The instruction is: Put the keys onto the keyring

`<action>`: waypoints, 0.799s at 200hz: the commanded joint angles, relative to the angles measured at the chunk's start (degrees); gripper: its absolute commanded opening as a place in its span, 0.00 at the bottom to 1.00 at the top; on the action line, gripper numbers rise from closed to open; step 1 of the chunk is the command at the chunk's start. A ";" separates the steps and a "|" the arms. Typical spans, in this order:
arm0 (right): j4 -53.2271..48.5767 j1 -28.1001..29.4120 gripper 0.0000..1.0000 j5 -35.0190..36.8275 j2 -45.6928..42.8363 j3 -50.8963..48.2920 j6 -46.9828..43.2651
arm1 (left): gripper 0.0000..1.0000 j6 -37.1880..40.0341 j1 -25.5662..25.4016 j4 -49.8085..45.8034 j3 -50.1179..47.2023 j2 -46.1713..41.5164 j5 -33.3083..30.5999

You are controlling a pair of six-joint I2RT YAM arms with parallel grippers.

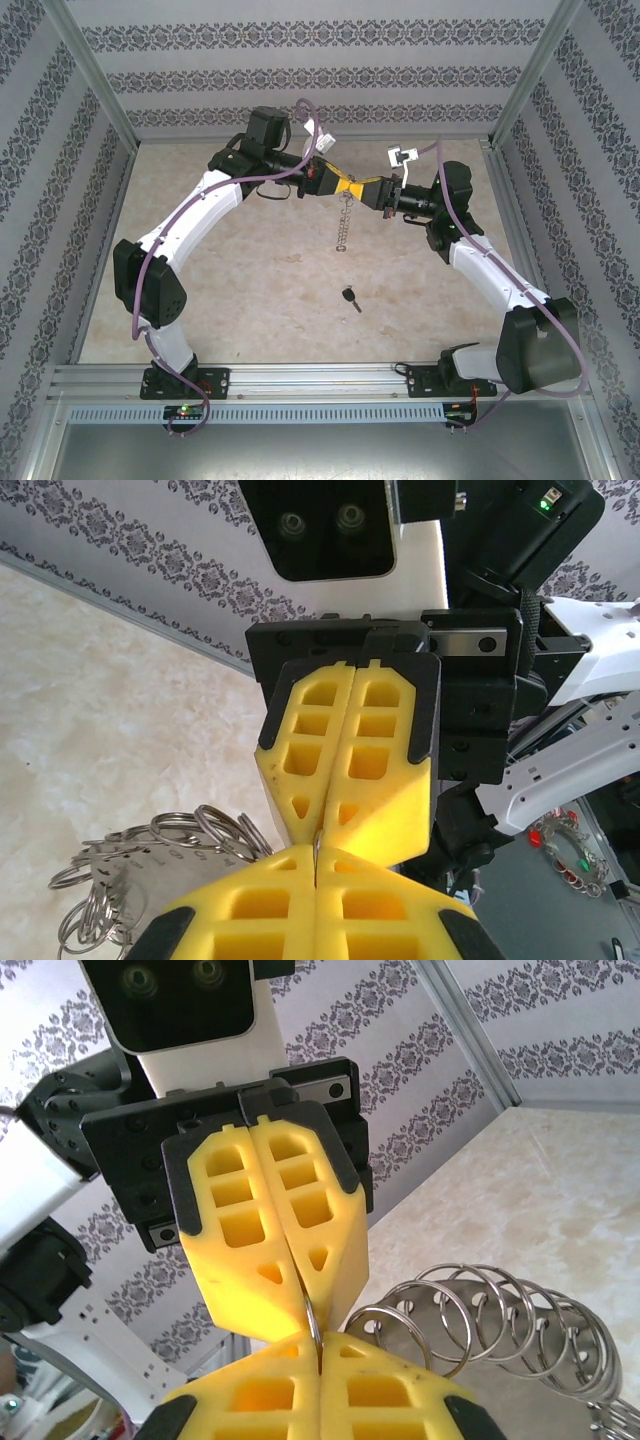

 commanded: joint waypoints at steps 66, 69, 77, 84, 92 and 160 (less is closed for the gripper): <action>4.07 -1.35 0.00 8.57 -4.59 -0.75 -3.84 | 0.53 -18.14 2.84 22.14 -7.17 -4.98 -11.27; 4.44 -1.33 0.00 8.85 -4.71 -0.79 -3.94 | 0.53 -19.33 3.02 23.47 -7.89 -5.37 -11.87; 5.72 -1.45 0.00 9.44 -4.84 -0.80 -4.00 | 0.55 -22.46 3.70 26.59 -9.69 -6.10 -13.54; 6.74 -1.31 0.00 10.03 -4.82 -0.80 -4.05 | 0.55 -24.99 4.17 29.36 -10.90 -6.51 -13.92; 8.04 -1.22 0.00 10.60 -4.83 -0.71 -4.00 | 0.55 -27.75 4.44 32.43 -12.26 -6.85 -14.10; 22.09 1.71 0.00 21.92 -0.69 -1.24 0.76 | 0.50 -47.86 4.52 58.99 -20.52 -6.88 -12.84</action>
